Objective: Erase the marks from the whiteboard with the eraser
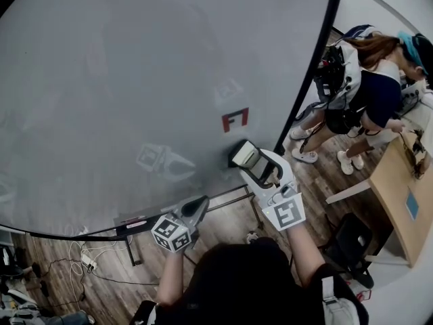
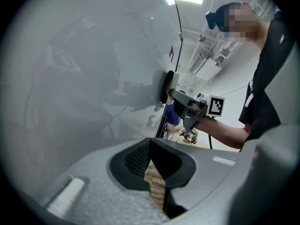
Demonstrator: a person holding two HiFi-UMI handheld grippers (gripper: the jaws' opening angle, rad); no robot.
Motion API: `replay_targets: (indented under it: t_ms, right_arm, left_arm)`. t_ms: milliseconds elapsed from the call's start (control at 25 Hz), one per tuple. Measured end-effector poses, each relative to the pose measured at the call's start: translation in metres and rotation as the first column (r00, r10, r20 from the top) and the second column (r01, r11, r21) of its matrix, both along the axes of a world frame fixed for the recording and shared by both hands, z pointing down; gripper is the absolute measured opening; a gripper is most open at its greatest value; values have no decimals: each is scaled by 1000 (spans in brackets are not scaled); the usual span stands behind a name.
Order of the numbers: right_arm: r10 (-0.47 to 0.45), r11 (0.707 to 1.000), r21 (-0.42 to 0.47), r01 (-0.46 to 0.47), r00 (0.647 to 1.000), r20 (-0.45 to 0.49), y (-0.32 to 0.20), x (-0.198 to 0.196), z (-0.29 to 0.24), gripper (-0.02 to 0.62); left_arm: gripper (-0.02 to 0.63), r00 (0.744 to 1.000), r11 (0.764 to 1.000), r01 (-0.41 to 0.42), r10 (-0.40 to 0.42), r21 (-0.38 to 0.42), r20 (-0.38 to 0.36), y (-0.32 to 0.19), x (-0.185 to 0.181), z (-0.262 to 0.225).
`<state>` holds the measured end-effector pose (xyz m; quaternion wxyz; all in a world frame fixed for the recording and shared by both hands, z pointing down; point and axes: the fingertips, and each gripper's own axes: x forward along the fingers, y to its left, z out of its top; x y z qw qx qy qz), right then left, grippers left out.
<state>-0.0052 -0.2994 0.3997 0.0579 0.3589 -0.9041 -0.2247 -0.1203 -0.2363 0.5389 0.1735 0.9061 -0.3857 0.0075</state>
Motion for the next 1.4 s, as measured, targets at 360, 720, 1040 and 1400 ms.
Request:
replay_targets:
  t_ms: [360,720,1040,1400]
  right_arm:
    - [-13,1000,0,13,999,-32,5,-11,0,239]
    - [50,998,31,-49,998,-27,-9,23,-8,238]
    - [121,993,14,-121,992,29,-25,55,3,238]
    - [162,987,-18,-161,987,8,-28,61,10,238]
  left_arm:
    - [11,1000,1000,16,-16,1,1,1,-4,-3]
    - [11,1000,1000,5,-5,1,2,-4,11,-2]
    - [11,1000,1000,-10,10,-3,3,-6,22,1]
    - [11,1000,1000,-12,12,-8,3,-2,21,0]
